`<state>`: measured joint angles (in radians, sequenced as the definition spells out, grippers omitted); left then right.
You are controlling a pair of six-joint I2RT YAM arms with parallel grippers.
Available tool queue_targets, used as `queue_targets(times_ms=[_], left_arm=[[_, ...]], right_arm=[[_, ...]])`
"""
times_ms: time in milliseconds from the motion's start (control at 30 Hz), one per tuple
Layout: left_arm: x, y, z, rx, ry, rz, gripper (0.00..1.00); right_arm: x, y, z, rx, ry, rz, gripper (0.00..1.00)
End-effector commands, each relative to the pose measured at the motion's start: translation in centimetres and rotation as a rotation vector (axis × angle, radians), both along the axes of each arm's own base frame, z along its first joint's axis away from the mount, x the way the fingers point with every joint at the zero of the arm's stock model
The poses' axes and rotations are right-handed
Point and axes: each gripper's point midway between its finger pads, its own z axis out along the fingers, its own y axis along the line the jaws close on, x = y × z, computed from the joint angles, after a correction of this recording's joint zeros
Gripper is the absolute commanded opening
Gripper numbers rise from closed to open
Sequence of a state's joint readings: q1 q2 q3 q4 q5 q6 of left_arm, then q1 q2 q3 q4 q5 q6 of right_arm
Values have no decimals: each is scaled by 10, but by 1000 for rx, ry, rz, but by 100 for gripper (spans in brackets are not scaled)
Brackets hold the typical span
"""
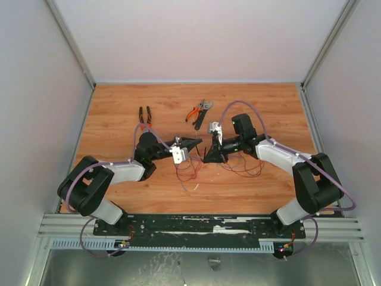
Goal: Zip-tie the wires
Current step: Tie the cable at the center of the board.
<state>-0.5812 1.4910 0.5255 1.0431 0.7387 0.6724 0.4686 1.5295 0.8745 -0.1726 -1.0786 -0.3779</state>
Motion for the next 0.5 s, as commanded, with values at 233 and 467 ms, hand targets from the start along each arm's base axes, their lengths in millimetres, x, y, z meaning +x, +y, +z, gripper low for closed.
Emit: queue_targets(times_ms=[233, 467], left_arm=[[-14, 1, 10, -36, -184, -44, 0], [-16, 2, 4, 2, -275, -52, 0]], right_arm=[[0, 2, 3, 16, 19, 58, 0], [2, 2, -2, -11, 48, 63, 0]])
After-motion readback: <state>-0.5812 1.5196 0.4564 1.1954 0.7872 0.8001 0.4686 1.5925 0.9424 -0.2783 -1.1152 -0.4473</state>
